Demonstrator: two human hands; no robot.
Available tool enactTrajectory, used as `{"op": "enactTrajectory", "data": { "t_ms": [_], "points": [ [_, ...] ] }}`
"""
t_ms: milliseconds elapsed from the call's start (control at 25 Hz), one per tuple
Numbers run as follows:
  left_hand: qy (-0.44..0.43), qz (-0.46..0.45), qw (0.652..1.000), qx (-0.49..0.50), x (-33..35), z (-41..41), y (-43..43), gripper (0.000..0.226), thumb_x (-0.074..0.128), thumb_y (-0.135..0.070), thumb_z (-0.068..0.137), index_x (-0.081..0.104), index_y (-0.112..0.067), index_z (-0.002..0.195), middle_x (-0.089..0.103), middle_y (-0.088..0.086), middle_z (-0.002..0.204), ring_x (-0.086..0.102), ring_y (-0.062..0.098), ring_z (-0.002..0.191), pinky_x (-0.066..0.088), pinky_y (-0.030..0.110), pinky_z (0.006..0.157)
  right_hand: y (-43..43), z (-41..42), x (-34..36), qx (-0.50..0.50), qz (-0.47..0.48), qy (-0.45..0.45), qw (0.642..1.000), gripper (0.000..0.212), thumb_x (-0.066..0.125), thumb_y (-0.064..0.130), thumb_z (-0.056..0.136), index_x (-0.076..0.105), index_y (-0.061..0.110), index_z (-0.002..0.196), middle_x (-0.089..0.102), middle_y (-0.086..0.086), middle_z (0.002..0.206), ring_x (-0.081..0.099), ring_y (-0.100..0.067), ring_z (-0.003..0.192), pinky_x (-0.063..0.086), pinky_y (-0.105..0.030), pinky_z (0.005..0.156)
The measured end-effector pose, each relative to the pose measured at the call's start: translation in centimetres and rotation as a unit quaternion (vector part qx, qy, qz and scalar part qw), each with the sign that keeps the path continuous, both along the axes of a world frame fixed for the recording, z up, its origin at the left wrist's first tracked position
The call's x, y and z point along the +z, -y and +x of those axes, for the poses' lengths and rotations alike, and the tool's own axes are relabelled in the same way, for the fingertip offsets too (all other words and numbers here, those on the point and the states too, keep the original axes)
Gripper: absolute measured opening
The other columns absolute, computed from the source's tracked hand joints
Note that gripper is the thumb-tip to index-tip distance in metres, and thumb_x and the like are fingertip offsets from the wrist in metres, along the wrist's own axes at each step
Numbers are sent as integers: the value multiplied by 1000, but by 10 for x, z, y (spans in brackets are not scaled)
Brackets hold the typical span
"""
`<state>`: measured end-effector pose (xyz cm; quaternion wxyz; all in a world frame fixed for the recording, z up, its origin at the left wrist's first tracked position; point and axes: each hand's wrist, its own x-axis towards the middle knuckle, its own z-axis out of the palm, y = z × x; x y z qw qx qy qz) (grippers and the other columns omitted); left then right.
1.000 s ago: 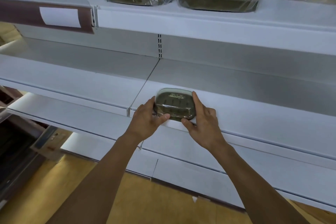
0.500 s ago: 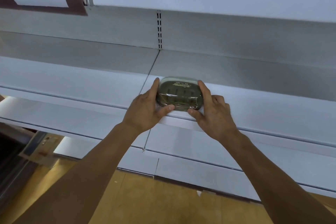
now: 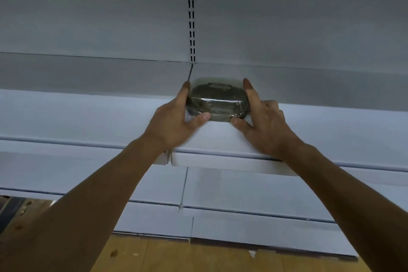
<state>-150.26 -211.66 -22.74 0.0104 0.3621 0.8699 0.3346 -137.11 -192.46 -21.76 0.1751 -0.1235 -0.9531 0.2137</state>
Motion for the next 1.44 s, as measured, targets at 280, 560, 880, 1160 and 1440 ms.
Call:
{"op": "enactTrajectory", "data": {
  "t_ms": [280, 560, 880, 1160, 1440],
  "points": [
    [-36, -15, 998, 44, -5, -50, -27, 85, 55, -64, 89, 15, -29, 156, 58, 2, 139, 55, 27, 125, 44, 34, 101, -30, -53, -3, -33, -53, 35, 997, 86, 58, 46, 93, 0, 31, 155, 47, -13, 140, 32, -31, 133, 36, -39, 104],
    [-57, -113, 988, 86, 1, -92, -60, 85, 44, -68, 92, 7, -30, 158, 51, 2, 147, 51, 28, 129, 35, 39, 108, -41, -91, 3, -64, -41, 40, 996, 74, 55, 43, 96, 14, 24, 155, 48, -11, 137, 33, -30, 135, 35, -38, 106],
    [-121, -161, 974, 101, -8, -121, -74, 66, 27, -78, 89, 57, -31, 125, 56, 3, 128, 45, 29, 129, 31, 44, 103, -58, -123, -8, -111, 53, 57, 991, 48, 40, 54, 96, 44, 21, 130, 52, -6, 137, 33, -31, 130, 32, -40, 97],
    [-105, -165, 975, 108, -5, -130, -76, 66, 31, -80, 88, 60, -30, 122, 57, 5, 131, 48, 32, 125, 34, 45, 101, -59, -134, -10, -151, 85, 100, 980, 49, 30, 59, 96, 50, 34, 133, 44, 0, 143, 31, -30, 131, 29, -39, 97],
    [-114, -188, 971, 95, -5, -134, -76, 69, 28, -79, 89, 54, -33, 133, 52, 4, 137, 43, 33, 130, 31, 46, 104, -59, -132, -12, -160, 102, 87, 978, 50, 32, 61, 95, 53, 34, 131, 48, 1, 141, 33, -30, 130, 31, -39, 97]
  ]
}}
